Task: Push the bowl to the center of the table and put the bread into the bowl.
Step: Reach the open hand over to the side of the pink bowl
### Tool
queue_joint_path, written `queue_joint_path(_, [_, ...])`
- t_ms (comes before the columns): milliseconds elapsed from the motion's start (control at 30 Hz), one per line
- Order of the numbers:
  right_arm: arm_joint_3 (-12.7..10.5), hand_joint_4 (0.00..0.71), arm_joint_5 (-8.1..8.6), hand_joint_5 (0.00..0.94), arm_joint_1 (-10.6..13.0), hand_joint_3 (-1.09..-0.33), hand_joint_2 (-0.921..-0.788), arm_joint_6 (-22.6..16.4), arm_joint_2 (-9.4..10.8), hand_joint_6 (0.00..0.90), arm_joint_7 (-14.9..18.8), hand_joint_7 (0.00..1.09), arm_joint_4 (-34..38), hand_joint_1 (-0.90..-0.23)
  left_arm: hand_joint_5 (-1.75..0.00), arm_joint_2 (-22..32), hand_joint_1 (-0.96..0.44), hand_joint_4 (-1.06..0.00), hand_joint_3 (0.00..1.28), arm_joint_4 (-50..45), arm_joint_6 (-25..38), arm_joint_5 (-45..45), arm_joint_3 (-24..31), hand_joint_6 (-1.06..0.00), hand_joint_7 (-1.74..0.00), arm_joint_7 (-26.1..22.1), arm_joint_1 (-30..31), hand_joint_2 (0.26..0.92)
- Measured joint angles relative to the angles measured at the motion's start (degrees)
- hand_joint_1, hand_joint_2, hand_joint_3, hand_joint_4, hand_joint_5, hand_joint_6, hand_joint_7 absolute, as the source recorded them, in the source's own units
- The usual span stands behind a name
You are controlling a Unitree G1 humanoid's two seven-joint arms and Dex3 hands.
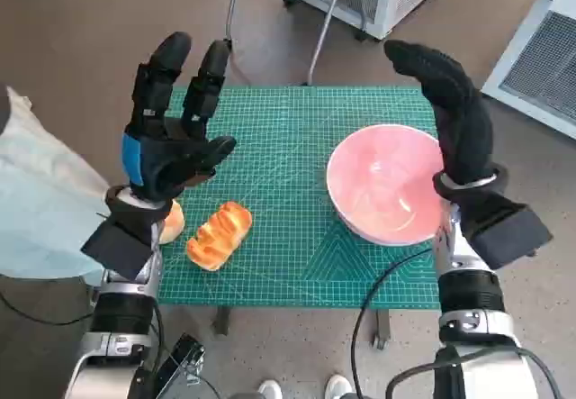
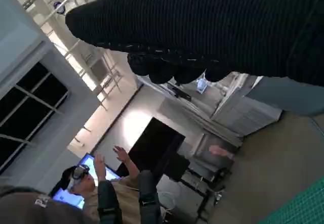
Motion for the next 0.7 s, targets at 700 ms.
queue_joint_path(700, [0.0,0.279,0.04,0.002,0.0,-0.769,-0.921,-0.1,0.1,-0.001,-0.1,0.66,0.0,-0.593,0.0,0.1,-0.06,-0.19,0.16,0.5,0.0,0.2,0.0,0.0,-0.6,-0.3,0.0,0.891])
